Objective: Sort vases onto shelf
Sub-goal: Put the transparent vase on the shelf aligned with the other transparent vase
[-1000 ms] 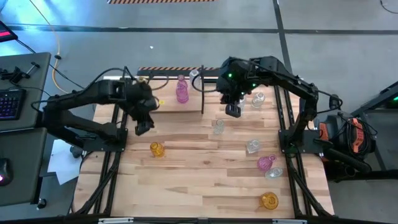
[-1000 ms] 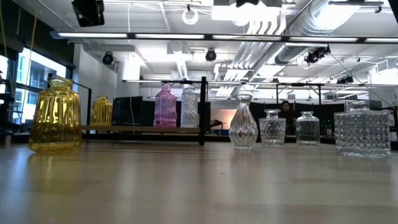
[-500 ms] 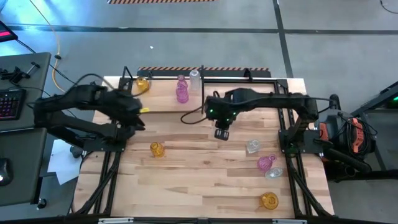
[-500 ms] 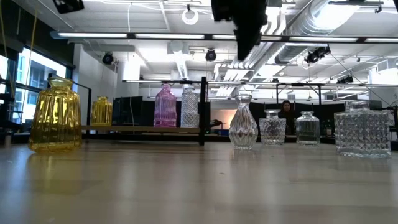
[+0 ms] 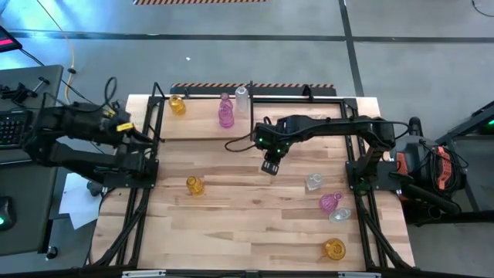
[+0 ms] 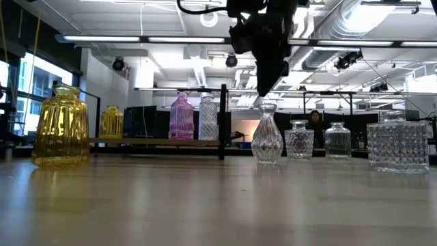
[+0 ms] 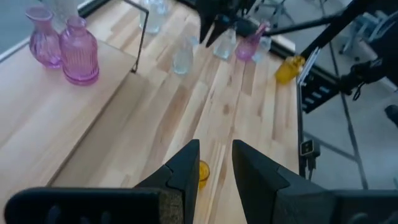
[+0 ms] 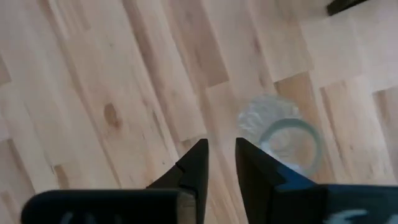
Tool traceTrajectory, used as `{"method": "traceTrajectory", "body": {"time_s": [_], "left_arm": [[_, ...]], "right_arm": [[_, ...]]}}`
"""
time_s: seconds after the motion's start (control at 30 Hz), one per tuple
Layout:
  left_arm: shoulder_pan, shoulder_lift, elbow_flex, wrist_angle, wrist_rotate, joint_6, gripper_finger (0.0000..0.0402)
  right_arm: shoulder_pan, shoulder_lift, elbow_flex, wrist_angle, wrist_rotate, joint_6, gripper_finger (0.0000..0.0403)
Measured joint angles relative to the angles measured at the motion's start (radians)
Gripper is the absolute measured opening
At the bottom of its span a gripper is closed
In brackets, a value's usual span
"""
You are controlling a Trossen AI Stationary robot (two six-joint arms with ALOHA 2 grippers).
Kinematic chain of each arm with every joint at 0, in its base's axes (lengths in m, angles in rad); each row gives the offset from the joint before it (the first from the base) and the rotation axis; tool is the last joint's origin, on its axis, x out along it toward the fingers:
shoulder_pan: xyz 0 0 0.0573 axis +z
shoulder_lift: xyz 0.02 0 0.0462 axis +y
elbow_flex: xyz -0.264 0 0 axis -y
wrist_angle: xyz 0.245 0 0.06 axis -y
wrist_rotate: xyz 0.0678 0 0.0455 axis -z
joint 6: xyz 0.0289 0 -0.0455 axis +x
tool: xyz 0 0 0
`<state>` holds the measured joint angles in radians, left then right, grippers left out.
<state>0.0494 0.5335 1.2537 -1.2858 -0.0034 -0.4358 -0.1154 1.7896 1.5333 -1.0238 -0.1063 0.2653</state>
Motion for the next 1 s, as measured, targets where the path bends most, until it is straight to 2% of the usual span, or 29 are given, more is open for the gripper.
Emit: {"method": "traceTrajectory", "body": {"time_s": [0.2,0.33,0.47,0.63,0.87,1.0], "left_arm": [[0.0,-0.053,0.0,-0.001,-0.009,0.0,0.0087],[0.0,-0.063,0.0,-0.019,-0.009,0.009,0.0087],[0.0,-0.064,0.0,-0.053,-0.009,0.019,0.0087],[0.0,-0.064,-0.001,-0.061,-0.009,0.027,0.0087],[0.0,-0.063,-0.001,-0.061,-0.011,0.039,0.0087],[0.0,-0.063,-0.001,-0.06,-0.024,0.047,0.0087]], "right_arm": [[-0.036,0.0,0.0,-0.014,0.023,0.014,0.0118],[-0.049,0.0,0.0,-0.025,0.039,0.007,0.0136],[-0.054,-0.001,-0.021,-0.015,0.037,0.004,0.0138],[-0.052,0.0,-0.125,0.044,-0.018,0.047,0.0138],[-0.047,0.005,-0.176,0.117,-0.001,0.127,0.0137],[-0.046,0.001,-0.175,0.126,0.019,0.121,0.0107]]}}
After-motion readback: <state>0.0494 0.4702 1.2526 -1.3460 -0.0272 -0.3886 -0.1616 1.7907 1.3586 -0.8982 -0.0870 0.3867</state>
